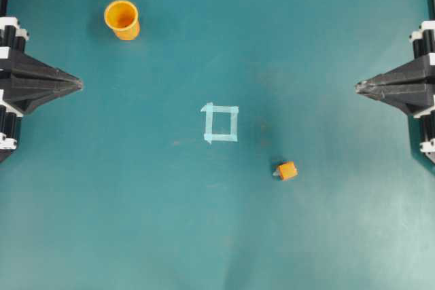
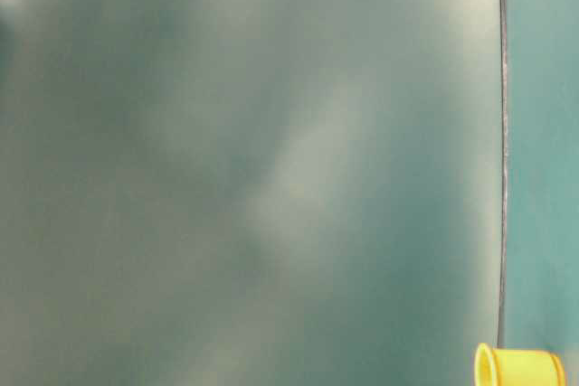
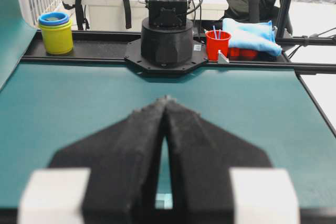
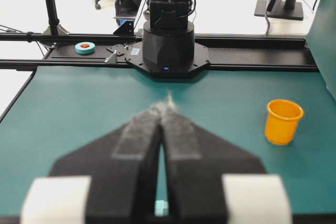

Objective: Hold the block with right arm and the cup with left arm, then put the block into the cup.
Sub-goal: 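Move the left gripper toward the orange cup and the right toward the cube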

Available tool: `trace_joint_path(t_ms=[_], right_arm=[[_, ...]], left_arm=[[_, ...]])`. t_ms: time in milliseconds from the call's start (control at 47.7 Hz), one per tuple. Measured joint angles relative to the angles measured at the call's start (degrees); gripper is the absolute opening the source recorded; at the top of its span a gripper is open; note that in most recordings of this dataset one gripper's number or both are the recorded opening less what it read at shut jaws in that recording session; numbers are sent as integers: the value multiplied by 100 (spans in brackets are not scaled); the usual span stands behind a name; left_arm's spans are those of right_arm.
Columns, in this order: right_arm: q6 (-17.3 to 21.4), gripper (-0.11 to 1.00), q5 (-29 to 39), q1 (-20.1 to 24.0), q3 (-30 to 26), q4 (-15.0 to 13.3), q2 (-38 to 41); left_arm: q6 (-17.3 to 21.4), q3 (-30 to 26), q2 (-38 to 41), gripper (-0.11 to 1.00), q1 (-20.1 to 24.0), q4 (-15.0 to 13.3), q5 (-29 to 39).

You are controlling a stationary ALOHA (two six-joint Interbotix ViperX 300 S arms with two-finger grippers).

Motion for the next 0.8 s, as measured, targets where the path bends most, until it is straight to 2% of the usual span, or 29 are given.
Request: trace_joint_path(t_ms=[63, 272, 503, 650, 796], right_arm=[[9, 0, 26, 0, -9, 9, 18], [202, 0, 677, -9, -325, 26, 422], [360, 3, 1512, -9, -791, 26, 1037], [457, 18, 1793, -9, -958, 18, 1257], [554, 43, 2048, -9, -1081, 26, 1397]], left_arm=[[-9, 0, 0, 0, 79, 0, 220], [-53, 0, 26, 0, 888, 0, 1169], [-79, 0, 26, 0, 1775, -9, 1354], [-79, 0, 26, 1, 2039, 0, 1301], [-79, 0, 62, 15, 2048, 0, 1301]])
